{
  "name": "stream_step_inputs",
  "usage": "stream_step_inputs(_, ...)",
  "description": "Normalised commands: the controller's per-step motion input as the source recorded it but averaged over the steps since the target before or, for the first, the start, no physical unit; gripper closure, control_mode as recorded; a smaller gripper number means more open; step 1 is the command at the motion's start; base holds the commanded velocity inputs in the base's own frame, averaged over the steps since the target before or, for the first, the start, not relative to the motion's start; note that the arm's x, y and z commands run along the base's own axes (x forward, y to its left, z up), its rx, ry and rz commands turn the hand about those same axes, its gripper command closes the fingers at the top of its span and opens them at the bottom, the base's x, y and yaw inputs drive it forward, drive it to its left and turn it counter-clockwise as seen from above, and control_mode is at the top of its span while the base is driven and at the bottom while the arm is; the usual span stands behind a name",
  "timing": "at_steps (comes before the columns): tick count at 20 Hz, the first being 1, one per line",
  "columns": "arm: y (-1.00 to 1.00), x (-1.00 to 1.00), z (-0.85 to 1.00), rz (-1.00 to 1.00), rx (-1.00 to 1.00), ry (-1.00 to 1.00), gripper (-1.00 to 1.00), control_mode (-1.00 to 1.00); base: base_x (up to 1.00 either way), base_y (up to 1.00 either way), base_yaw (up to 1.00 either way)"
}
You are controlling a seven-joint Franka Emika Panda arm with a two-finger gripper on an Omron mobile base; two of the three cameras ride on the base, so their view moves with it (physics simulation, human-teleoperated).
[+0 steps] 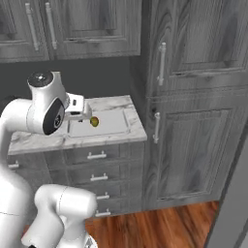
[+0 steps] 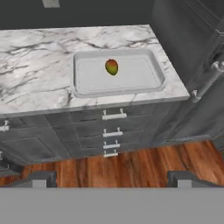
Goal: Pick the mango and apple from the fridge and place them inside the tupperware on the counter.
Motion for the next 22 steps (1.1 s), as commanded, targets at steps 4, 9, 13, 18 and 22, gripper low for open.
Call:
stream_step_inputs(4, 0.0, 0.0, 0.0, 0.0, 0.0, 0.0, -1.0, 1.0, -1.0, -0.21, -0.2)
stream_step_inputs(9, 0.0, 0.0, 0.0, 0.0, 0.0, 0.0, -1.0, 1.0, -0.48, -0.24, -0.4)
stream_step_inputs(13, 0.0, 0.0, 0.0, 0.0, 0.0, 0.0, -1.0, 1.0, 0.06, 0.02, -0.52)
stream_step_inputs(18, 0.0, 0.0, 0.0, 0.0, 0.0, 0.0, -1.0, 1.0, 0.34, 0.28, -0.58)
stream_step_inputs(22, 0.0, 0.0, 0.0, 0.0, 0.0, 0.0, -1.0, 1.0, 0.22, 0.38, -0.59)
